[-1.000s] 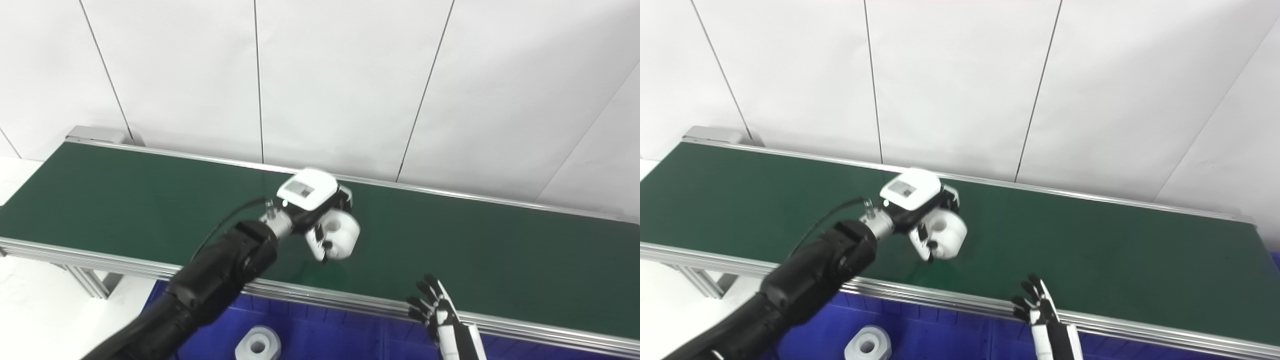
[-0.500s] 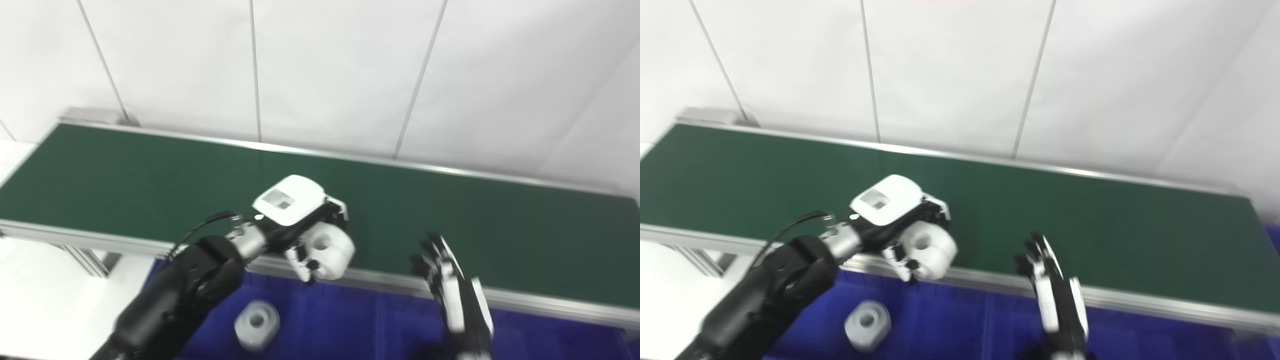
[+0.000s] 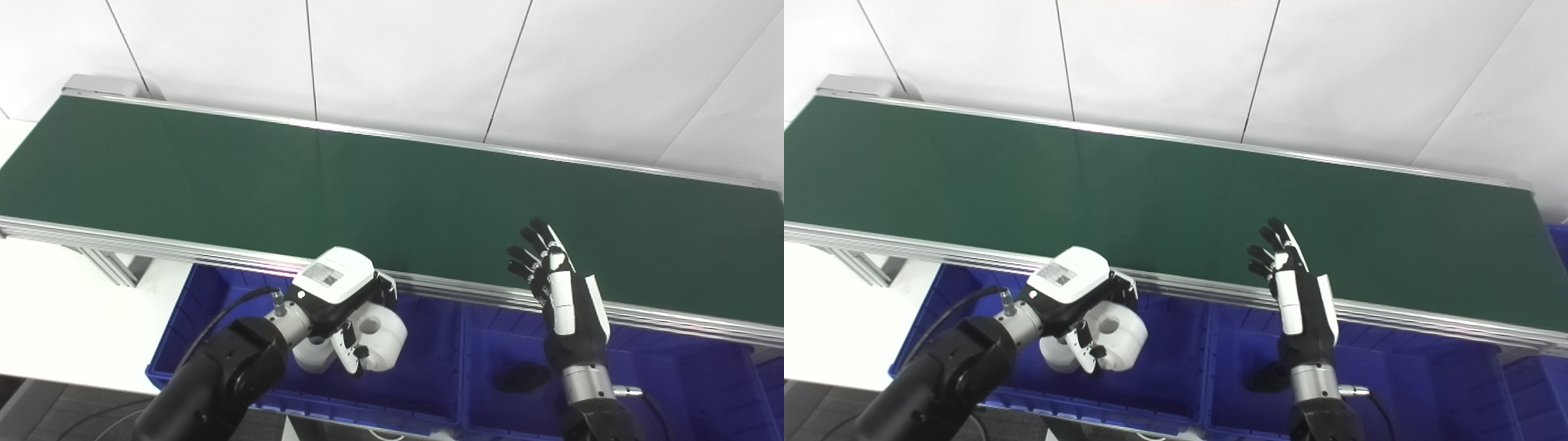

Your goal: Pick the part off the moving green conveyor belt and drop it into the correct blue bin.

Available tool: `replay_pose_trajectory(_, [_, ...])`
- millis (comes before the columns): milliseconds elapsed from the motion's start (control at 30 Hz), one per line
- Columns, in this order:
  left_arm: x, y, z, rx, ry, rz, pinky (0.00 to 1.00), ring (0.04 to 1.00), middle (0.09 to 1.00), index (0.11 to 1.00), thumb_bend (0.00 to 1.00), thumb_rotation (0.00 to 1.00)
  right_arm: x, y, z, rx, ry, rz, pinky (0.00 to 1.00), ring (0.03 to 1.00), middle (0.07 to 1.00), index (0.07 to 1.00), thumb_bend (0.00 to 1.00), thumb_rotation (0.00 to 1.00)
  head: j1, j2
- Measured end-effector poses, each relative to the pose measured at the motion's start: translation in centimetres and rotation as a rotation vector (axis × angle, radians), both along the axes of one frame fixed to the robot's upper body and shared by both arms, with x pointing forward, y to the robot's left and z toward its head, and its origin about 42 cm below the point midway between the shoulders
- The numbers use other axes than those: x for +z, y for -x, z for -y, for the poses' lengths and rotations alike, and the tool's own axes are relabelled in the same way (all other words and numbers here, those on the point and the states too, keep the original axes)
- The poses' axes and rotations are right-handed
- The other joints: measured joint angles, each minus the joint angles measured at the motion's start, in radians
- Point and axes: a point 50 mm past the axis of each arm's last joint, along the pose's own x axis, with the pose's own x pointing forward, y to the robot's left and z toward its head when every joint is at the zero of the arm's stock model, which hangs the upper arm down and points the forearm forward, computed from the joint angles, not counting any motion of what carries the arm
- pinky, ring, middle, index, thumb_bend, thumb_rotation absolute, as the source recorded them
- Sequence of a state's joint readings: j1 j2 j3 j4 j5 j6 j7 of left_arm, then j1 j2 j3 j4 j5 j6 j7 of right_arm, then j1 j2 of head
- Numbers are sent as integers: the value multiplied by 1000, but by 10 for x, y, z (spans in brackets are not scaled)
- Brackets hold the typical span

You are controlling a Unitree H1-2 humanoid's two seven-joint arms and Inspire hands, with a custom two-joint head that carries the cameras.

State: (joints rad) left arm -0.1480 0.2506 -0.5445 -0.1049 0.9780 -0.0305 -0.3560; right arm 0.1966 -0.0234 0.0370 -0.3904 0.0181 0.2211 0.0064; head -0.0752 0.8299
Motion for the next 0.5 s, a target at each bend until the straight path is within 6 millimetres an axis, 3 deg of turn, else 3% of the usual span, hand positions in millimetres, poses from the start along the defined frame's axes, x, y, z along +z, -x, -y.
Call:
replay_pose_trajectory(333, [-22,-4,11,83,85,23,486,495,466,518,520,0,2,1,-3,6,-6,-2,803,837,926,951,790,984,-17,-3])
replay_pose_trajectory(400, [-22,-3,13,87,105,13,539,587,613,646,791,208,3,1,-4,7,-8,1,806,840,928,952,781,990,-18,-6])
replay_pose_trajectory(500, [-22,-2,13,83,90,-8,702,776,825,836,944,446,4,1,-5,8,-8,4,804,840,927,950,777,996,-17,-9])
